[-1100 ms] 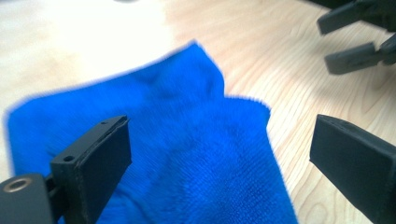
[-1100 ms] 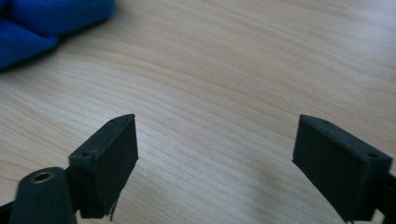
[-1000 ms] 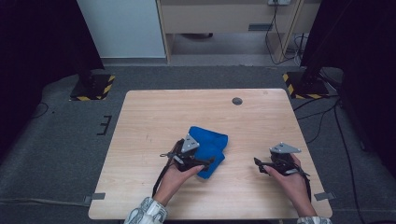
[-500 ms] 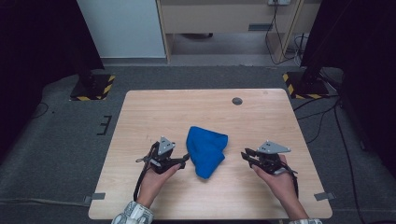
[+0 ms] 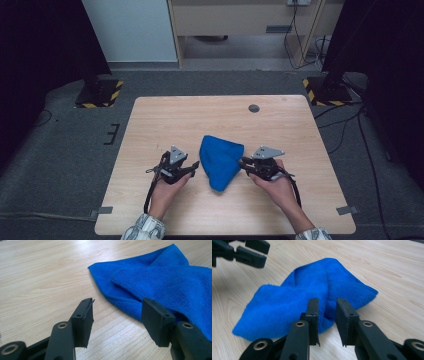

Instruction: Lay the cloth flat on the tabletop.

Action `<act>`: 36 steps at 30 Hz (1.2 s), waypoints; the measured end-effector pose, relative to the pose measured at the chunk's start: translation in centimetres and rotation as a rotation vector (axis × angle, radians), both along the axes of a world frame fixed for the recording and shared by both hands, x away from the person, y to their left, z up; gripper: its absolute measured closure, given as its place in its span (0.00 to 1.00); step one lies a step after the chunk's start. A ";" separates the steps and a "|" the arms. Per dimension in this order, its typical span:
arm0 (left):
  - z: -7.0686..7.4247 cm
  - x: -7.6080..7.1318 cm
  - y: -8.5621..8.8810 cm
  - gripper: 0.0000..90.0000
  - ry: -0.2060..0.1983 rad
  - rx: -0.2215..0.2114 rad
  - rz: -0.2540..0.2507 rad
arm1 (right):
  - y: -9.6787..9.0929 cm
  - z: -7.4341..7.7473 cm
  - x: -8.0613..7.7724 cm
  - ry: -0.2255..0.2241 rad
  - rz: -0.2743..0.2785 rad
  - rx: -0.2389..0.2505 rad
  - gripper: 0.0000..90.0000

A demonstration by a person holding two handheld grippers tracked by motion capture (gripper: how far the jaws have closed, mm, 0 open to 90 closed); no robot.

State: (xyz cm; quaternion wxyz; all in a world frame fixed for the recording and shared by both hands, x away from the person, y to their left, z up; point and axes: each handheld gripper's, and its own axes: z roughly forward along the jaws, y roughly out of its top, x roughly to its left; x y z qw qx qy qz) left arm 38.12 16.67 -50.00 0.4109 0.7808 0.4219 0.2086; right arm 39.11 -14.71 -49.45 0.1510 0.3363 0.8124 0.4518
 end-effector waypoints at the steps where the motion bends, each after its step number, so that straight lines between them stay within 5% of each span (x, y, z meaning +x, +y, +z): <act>1: 0.0 0.0 -0.1 0.47 0.001 -0.003 0.001 | 0.2 0.0 0.2 0.005 0.002 0.008 0.79; 5: -0.1 0.0 -0.3 0.47 0.006 0.000 -0.008 | 1.0 -0.3 0.5 0.036 0.048 0.020 0.71; 12: -0.4 0.0 -0.8 0.45 0.012 0.008 -0.022 | 1.5 -0.9 1.1 0.054 0.039 0.020 0.57; 19: -0.8 0.4 -1.0 0.45 0.026 0.012 -0.036 | 1.7 -1.5 0.8 0.092 0.086 0.019 0.94; 29: -0.9 0.5 -1.6 0.45 0.017 0.049 -0.062 | -0.9 -0.5 -1.3 0.062 0.023 0.012 0.91; 36: -1.6 0.6 -2.8 0.41 0.026 0.075 -0.103 | -1.8 -1.6 -1.1 0.100 0.015 -0.049 0.97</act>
